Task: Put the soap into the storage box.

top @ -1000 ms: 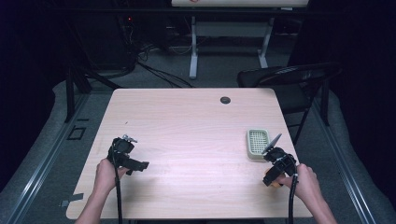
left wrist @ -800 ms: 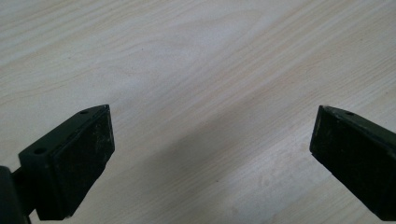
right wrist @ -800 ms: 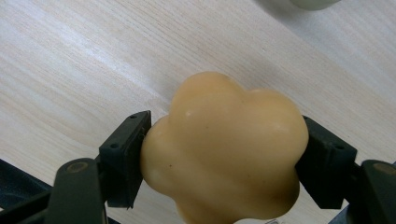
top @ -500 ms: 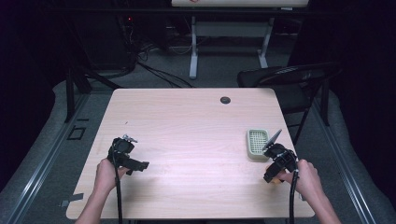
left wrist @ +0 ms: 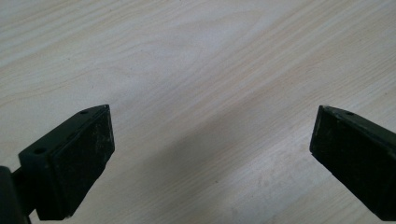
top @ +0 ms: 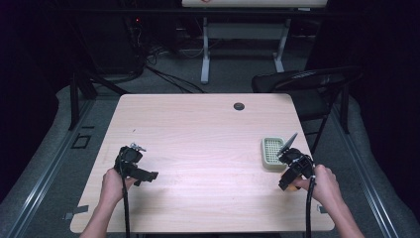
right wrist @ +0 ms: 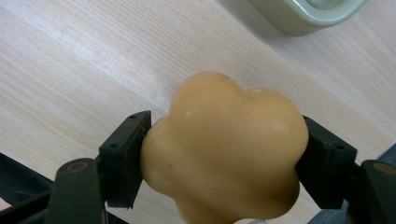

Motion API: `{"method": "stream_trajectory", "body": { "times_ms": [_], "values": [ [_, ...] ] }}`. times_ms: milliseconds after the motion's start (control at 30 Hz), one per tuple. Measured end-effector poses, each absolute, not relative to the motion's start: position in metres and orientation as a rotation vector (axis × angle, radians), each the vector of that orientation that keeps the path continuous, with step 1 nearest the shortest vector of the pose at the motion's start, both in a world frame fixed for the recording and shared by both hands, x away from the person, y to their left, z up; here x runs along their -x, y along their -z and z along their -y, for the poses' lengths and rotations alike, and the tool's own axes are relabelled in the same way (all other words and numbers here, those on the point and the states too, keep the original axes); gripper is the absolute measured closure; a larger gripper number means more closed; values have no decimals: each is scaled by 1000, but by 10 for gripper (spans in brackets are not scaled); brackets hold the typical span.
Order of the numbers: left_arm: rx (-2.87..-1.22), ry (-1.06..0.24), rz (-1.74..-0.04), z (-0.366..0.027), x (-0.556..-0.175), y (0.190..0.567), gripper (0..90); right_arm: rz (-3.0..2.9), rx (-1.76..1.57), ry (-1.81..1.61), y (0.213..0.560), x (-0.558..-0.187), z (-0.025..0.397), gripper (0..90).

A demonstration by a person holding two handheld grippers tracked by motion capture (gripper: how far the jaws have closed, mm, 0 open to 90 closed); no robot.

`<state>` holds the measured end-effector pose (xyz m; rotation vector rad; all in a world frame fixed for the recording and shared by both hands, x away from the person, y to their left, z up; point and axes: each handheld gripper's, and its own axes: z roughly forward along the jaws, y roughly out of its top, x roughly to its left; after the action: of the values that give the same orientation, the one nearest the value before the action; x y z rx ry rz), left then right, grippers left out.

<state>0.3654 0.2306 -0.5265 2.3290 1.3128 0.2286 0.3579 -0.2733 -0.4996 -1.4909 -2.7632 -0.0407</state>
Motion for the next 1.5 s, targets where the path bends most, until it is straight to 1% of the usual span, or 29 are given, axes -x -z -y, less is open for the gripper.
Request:
{"method": "stream_trajectory", "body": {
  "times_ms": [400, 500, 633, 733, 767, 833, 933, 1500],
  "values": [
    [-2336, -219, -1310, -230, -366, 527, 0, 2762, 1513, 71, 495, -365, 270, 268],
    [-2338, -221, -1311, -230, -366, 527, 0, 2774, 1484, 33, 491, -368, 271, 268],
    [-2338, -221, -1312, -230, -366, 527, 0, 2762, 1524, 84, 491, -368, 270, 268],
    [-2339, -221, -1311, -230, -366, 527, 0, 2777, 1487, 26, 487, -372, 272, 268],
    [-2339, -221, -1312, -230, -366, 527, 0, 2766, 1531, 74, 489, -370, 271, 268],
    [-2338, -223, -1312, -230, -366, 527, 0, 2773, 1490, 29, 486, -373, 272, 268],
    [-2340, -223, -1311, -230, -366, 527, 0, 2765, 1532, 80, 488, -372, 271, 268],
    [-2338, -222, -1310, -230, -366, 527, 0, 2798, 1497, 36, 477, -389, 265, 268]
  ]
}}
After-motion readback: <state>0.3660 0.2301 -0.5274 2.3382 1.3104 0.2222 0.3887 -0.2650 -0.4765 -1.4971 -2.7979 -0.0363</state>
